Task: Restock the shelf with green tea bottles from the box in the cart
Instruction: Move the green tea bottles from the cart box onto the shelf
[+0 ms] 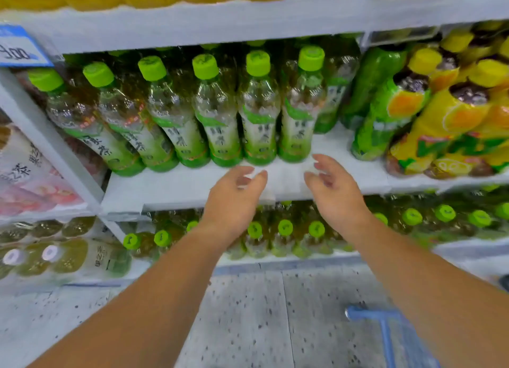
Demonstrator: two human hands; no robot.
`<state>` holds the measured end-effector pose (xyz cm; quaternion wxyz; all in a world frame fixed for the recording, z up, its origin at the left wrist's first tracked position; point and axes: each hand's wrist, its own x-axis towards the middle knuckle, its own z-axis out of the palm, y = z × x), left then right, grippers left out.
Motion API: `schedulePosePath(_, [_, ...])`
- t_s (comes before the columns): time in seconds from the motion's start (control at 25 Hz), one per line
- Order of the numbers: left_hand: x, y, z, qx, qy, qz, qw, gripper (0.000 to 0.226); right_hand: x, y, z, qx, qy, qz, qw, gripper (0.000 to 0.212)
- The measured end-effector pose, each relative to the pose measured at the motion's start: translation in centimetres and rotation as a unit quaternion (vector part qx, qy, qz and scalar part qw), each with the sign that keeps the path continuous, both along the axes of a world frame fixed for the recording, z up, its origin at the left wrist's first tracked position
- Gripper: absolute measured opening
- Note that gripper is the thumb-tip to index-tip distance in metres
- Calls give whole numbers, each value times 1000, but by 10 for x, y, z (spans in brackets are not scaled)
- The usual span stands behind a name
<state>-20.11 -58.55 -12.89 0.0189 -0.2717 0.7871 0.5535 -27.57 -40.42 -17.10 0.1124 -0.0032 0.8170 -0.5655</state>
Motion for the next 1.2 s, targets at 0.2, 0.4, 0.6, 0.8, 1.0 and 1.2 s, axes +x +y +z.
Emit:
schedulePosePath(0.2, [48,16,51,-2,-100,-55,993,68,53,39,34,10,-104,-10,995,52])
schedulePosePath(0.4, [103,44,116,-44,-123,-103,986,73,112,79,96,37,-137,-9,990,59])
schedulePosePath(0.6, [154,89,171,-110,-124,-205,965,79,162,114,157,23,-156,-34,987,62])
schedulePosePath(0.8, [193,133,214,-67,-71,-220,971,74,219,152,208,-7,-142,-101,985,58])
schedulePosePath(1.0, [206,160,234,-57,-27,-289,955,71,266,186,253,-13,-122,-187,975,54])
schedulePosePath(1.2, [204,207,246,6,-5,-350,937,77,312,228,286,2,-75,-295,953,48])
